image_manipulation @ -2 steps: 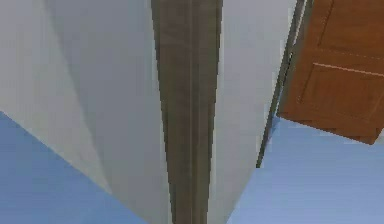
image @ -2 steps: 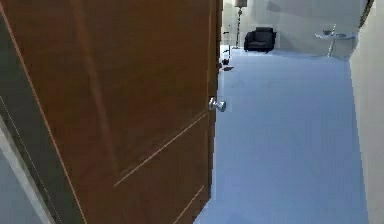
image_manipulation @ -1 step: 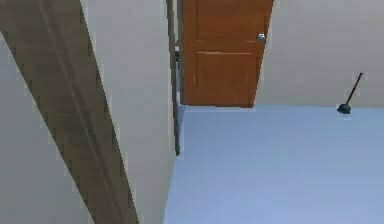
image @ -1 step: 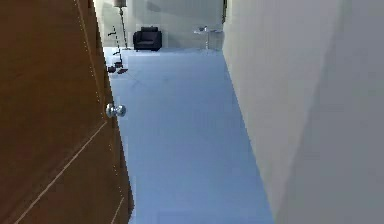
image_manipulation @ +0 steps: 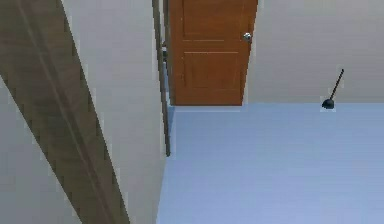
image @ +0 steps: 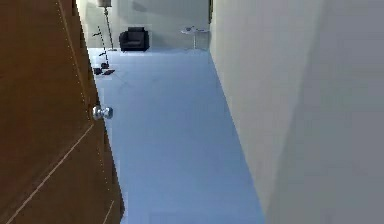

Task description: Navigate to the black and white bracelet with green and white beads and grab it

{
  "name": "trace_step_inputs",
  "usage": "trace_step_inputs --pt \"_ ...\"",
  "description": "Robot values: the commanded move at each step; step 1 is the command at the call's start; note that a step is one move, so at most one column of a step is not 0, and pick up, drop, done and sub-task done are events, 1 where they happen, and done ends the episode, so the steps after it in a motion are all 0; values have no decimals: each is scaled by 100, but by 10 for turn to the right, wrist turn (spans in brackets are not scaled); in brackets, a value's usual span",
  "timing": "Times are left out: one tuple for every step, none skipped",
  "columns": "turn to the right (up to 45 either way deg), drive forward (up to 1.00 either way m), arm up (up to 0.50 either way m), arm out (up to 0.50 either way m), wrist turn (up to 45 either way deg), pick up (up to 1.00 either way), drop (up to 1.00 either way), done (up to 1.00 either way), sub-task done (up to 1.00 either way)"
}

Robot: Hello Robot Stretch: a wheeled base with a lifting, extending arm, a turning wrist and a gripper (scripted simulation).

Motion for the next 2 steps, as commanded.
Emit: trace_step_inputs --pt "0 40 0 0 0 0 0 0 0" --pt "0 100 0 0 0 0 0 0 0"
